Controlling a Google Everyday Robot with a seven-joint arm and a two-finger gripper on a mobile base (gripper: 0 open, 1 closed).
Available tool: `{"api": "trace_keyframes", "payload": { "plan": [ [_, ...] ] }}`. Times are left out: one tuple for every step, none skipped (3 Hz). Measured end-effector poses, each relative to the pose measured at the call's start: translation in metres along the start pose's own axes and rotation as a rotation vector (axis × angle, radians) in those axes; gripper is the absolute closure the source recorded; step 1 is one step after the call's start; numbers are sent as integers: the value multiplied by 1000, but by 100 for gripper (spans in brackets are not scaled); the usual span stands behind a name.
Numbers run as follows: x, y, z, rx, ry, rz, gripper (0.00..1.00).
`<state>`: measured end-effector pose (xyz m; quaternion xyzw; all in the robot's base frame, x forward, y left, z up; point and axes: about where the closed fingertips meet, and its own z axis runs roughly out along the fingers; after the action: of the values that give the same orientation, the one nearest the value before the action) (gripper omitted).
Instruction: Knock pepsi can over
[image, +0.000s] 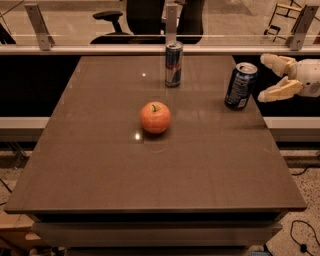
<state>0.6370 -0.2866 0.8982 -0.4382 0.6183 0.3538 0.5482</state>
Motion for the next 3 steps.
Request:
{"api": "trace_keyframes", "payload": {
  "plan": [
    [4,4,13,-29,-5,4,0],
    [7,11,29,-65,-14,14,0],
    [10,15,40,-91,-26,22,0]
  ]
}}
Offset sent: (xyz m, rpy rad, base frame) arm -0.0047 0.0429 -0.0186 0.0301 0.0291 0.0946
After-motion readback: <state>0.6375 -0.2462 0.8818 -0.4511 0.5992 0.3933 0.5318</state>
